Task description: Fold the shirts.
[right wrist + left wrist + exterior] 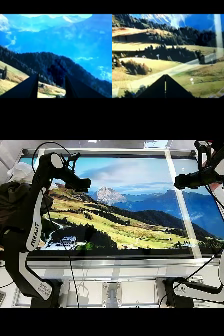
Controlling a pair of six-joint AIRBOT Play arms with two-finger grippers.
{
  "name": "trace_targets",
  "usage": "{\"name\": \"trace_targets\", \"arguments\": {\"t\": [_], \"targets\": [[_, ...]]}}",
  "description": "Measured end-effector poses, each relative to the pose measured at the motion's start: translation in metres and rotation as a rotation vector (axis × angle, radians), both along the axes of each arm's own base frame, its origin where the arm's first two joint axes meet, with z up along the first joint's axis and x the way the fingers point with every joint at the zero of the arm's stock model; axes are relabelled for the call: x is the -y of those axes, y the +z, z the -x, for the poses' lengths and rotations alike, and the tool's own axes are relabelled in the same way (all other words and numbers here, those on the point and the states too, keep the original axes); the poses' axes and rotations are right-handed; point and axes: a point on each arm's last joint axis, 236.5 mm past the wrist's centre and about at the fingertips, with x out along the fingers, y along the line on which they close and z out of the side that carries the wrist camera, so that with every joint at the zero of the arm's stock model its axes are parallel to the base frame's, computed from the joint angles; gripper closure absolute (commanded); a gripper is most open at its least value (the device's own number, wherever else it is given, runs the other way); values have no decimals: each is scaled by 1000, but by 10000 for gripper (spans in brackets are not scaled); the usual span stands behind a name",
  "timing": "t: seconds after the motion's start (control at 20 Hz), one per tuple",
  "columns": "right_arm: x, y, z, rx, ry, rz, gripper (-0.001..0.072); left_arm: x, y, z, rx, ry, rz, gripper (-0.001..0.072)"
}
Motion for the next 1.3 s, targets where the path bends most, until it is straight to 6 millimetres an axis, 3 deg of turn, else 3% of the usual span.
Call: {"name": "trace_targets", "arguments": {"t": [0.6,0.7,0.8,0.85,0.95,1.0,1.15,1.3], "targets": [[0,0,0,0,0,0,338,0,0,0,2,0,1,696],[0,1,-2,9,-1,0,338,1,3,-9,41,3,4,695],[1,8,-11,55,-6,0,338,-6,4,-20,94,4,-24,684],[1,13,-17,90,-9,-2,338,-13,3,-25,122,-1,-62,608],[1,26,-32,173,-18,-7,338,-45,-1,-38,180,-2,-209,95],[2,33,-39,215,-23,-10,338,-68,-2,-46,206,16,-302,44],[-4,55,-57,333,-35,-56,337,-160,7,-66,256,177,-524,44],[-14,72,-67,407,-42,-130,337,-254,15,-68,251,359,-634,44]]}}
